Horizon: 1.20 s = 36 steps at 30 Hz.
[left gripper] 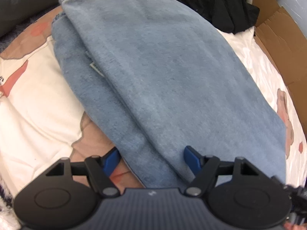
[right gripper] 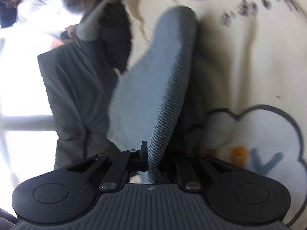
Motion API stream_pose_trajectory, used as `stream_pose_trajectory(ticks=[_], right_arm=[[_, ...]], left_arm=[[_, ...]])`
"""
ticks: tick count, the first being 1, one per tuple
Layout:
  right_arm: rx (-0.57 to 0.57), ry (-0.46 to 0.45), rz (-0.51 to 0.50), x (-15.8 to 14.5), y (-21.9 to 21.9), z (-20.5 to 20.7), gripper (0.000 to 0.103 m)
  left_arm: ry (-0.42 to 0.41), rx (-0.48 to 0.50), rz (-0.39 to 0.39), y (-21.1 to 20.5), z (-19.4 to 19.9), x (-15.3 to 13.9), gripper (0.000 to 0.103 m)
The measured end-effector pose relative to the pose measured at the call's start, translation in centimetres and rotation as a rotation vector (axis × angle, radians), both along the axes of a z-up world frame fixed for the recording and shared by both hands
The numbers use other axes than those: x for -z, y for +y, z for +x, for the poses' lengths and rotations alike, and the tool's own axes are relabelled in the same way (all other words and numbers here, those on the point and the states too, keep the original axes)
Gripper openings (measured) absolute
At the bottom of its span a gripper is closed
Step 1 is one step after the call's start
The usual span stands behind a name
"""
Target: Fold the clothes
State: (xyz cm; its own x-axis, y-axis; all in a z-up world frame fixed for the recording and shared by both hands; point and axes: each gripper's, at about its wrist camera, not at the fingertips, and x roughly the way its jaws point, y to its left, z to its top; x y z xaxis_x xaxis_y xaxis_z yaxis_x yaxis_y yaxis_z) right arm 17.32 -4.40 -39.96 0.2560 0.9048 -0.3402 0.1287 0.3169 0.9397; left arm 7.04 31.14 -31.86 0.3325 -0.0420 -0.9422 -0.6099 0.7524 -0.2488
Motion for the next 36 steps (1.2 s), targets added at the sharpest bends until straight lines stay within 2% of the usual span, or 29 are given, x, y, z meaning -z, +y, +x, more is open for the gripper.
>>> stream_pose_trajectory(ticks=[5,11,13,15,29,36], right_arm=[[0.018,-0.03,0.016,-2.9,-0.9,0.7,0.005],[0.026,-0.01,-0.013,-3.7,-3.3,1.0,0.005],[0.039,-0.007,-0.019,-4.1,-4.5,1.0,0.005],[0.057,-0.011,-0.023,-4.5,-5.6,1.1,0.005],[0.127,-0.04,-0.165,-9.2,-17.3,1.8,0.005],[0.179,-0.022,-0.218,-10.0,-22.0,1.3,0.005]], left_arm=[[-0.028,0.043,-0.004,-0.1,0.5,-1.8,0.075],[-0.042,0.08,0.032,-0.9,1.0,-3.5,0.075],[-0.049,0.089,0.066,-1.3,1.1,-4.1,0.068],[-0.056,0.103,0.087,-1.6,1.3,-4.6,0.068],[-0.109,0.154,0.093,-3.3,4.0,-5.8,0.068],[-0.126,0.2,0.082,-3.6,5.1,-5.8,0.065]])
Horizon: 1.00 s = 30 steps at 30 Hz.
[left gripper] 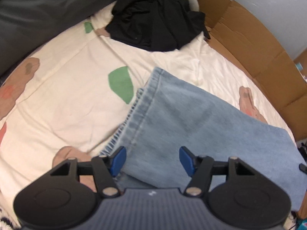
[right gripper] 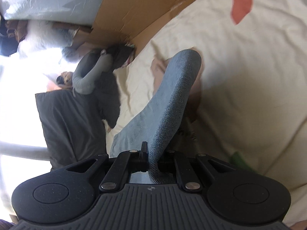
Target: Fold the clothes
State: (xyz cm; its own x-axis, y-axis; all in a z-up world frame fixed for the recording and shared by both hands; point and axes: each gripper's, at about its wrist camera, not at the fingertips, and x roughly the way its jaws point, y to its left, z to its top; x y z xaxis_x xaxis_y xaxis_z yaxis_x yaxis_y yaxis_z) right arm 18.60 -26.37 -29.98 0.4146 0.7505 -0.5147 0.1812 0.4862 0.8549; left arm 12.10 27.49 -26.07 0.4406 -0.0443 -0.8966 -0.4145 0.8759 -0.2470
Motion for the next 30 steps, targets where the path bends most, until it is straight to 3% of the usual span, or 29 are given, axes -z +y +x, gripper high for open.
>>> stream_pose_trajectory(ticks=[5,12,13,17,19,22,26,30], right_arm=[[-0.006,0.052,-0.008,3.1,-1.2,-0.5,0.006],[0.003,0.1,0.06,7.9,-2.8,-1.6,0.018],[0.004,0.096,0.075,8.3,-3.0,-1.8,0.021],[-0.021,0.062,0.107,9.1,-3.4,-2.5,0.051],[-0.045,0.057,0.114,9.6,-3.4,-3.0,0.052],[-0.09,0.058,0.088,10.2,-3.1,-3.8,0.064],[-0.15,0.075,0.043,11.1,-2.3,-5.2,0.064],[-0.142,0.056,0.051,11.1,-1.8,-6.7,0.063]], left_arm=[[0.016,0.026,0.023,-0.3,0.3,0.6,0.065],[0.023,0.019,0.021,0.1,0.0,1.0,0.065],[0.025,0.02,0.025,0.1,0.0,1.0,0.065],[0.028,0.008,0.022,0.4,-0.1,1.0,0.065],[0.028,-0.014,0.011,0.8,-0.2,1.1,0.065],[0.042,-0.042,-0.015,1.4,-0.4,1.4,0.065],[0.04,-0.051,-0.023,1.3,-0.7,1.3,0.064],[0.02,-0.036,-0.003,0.9,-0.5,0.4,0.064]])
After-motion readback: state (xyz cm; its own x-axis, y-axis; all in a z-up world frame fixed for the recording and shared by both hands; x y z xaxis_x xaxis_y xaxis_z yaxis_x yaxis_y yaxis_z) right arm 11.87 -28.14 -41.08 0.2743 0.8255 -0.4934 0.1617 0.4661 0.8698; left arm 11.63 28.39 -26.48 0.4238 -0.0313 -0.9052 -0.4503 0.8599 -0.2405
